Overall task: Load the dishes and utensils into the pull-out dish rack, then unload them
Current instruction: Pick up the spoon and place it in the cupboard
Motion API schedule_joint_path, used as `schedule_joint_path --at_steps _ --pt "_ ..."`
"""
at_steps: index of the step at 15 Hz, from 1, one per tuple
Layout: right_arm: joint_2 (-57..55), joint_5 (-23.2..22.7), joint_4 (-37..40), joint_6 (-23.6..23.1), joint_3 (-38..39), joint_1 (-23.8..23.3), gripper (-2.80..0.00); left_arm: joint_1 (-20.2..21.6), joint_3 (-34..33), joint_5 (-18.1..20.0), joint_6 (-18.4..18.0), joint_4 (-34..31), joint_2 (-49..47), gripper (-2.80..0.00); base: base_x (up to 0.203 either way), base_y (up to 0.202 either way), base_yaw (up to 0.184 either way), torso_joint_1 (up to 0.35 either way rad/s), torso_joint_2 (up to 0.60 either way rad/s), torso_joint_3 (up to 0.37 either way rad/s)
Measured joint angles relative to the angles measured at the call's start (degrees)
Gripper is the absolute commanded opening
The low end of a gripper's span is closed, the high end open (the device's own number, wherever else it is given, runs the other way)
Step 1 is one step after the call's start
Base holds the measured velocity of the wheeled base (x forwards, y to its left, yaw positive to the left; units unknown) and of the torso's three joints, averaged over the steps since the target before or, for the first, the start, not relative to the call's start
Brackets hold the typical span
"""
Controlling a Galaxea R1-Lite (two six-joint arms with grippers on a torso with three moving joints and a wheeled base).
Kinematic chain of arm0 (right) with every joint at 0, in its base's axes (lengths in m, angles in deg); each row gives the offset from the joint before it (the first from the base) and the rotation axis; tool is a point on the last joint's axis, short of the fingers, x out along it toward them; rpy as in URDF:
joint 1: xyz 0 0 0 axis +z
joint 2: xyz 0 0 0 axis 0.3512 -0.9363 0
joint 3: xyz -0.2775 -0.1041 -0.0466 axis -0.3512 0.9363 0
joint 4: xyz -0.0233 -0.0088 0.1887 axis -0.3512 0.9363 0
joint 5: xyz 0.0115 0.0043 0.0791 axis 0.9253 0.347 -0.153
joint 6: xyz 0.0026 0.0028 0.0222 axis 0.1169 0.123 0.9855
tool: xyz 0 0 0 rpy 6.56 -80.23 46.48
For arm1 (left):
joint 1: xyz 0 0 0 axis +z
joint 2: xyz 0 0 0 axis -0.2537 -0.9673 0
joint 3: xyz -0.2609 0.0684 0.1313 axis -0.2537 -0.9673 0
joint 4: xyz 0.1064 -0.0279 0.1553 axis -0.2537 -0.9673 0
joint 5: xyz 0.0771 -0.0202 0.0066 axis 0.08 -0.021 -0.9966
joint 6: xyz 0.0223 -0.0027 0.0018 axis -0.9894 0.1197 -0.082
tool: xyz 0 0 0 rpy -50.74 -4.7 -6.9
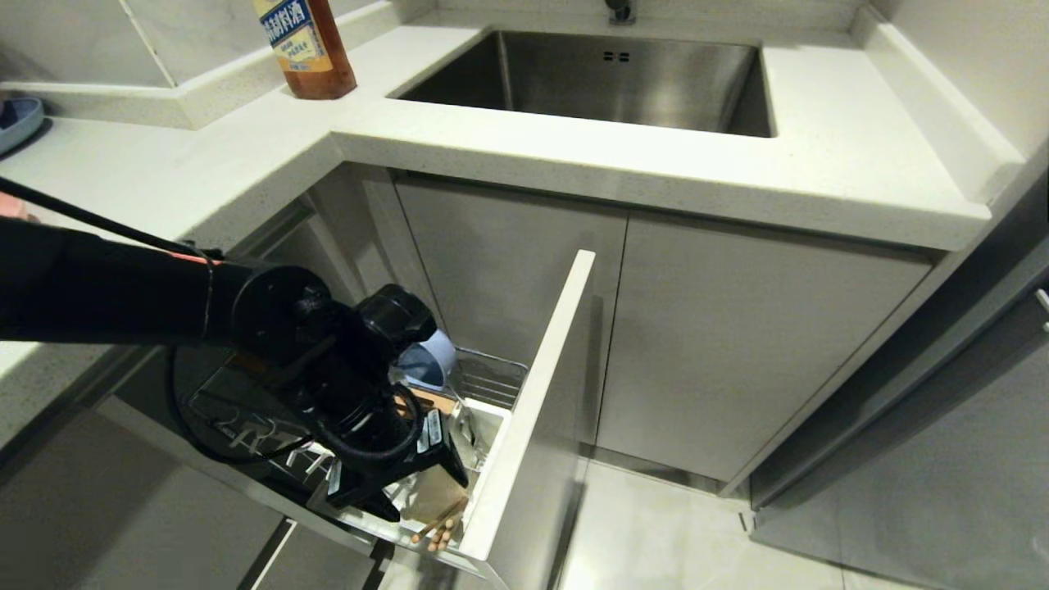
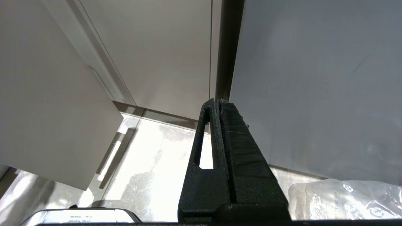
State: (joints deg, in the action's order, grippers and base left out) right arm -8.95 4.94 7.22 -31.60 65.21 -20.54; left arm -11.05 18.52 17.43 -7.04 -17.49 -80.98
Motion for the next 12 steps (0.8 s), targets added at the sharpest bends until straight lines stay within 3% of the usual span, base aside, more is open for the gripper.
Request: schedule_joint_path --at_steps 8,10,11,12 --pt "0.0 0.02 -0.01 0.01 0.0 -0.02 -2.8 -0.79 2.47 -8.51 -0.15 -0.24 13.65 0.0 0.0 0.0 0.0 0.0 0.0 0.0" --pt "0.0 0.02 0.0 0.02 0.0 -0.02 -2.8 -2.42 2.85 -11.07 -1.67 -0.24 18.23 0.0 0.0 0.0 0.0 0.0 0.0 0.0" --pt "0.0 0.02 -0.02 0.02 0.0 0.0 -2.8 -3.44 2.95 -12.23 -2.51 -0.27 20.46 -2.8 0.0 0.0 0.0 0.0 0.0 0.0" --pt "0.0 0.02 0.0 0.0 0.0 0.0 -2.8 -4.45 2.96 -13.08 -3.32 -0.28 22.74 -2.8 0.0 0.0 0.0 0.0 0.0 0.0"
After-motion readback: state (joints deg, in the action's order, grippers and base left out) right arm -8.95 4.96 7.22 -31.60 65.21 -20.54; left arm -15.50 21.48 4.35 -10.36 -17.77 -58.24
